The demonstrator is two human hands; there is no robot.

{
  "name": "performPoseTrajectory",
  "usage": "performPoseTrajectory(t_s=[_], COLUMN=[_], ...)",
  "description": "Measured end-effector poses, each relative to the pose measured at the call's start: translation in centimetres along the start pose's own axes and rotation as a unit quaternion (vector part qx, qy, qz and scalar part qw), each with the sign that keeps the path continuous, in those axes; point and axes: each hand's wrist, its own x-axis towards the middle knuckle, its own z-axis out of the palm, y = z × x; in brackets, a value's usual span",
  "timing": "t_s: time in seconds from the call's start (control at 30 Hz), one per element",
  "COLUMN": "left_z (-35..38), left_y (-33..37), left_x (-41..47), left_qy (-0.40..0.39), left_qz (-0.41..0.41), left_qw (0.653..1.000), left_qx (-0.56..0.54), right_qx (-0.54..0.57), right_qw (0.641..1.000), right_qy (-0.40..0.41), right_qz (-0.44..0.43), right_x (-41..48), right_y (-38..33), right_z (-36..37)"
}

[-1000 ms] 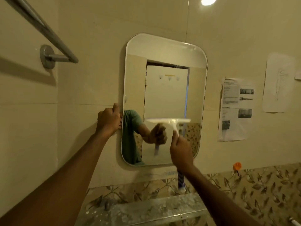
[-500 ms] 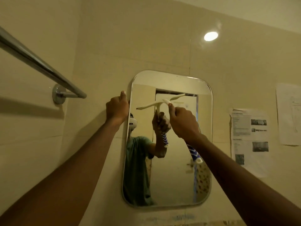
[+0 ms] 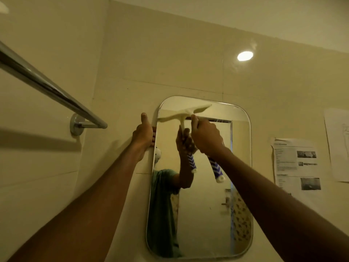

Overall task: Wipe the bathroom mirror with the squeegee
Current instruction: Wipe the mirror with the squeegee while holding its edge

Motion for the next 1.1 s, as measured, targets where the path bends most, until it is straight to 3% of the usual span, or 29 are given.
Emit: performPoseTrajectory(t_s=[0.23, 0.37, 0.5, 0.7, 1.1], left_z=[-0.5, -0.8, -0.5, -0.2, 0.3], left_y=[0.0, -0.1, 0.8, 0.9, -0.2], left_x=[0.3, 0.4, -0.5, -0.8, -0.7], left_qy=[-0.047, -0.049, -0.028, 0.01, 0.058], left_qz=[-0.009, -0.003, 0.011, 0.035, 0.06], left_qw=[0.999, 0.999, 0.999, 0.997, 0.995], left_qx=[-0.023, -0.01, 0.038, 0.067, 0.047], right_qx=[-0.021, -0.035, -0.016, 0.057, 0.01], right_qw=[0.999, 0.993, 0.988, 0.989, 0.992], right_qy=[0.027, 0.075, 0.035, 0.079, 0.082], right_qz=[0.008, 0.084, 0.15, 0.113, 0.1], right_x=[2.0, 0.3, -1.2, 1.7, 2.9], right_y=[0.5, 5.0, 6.5, 4.8, 7.2], right_z=[-1.4, -4.0, -6.2, -8.6, -6.2])
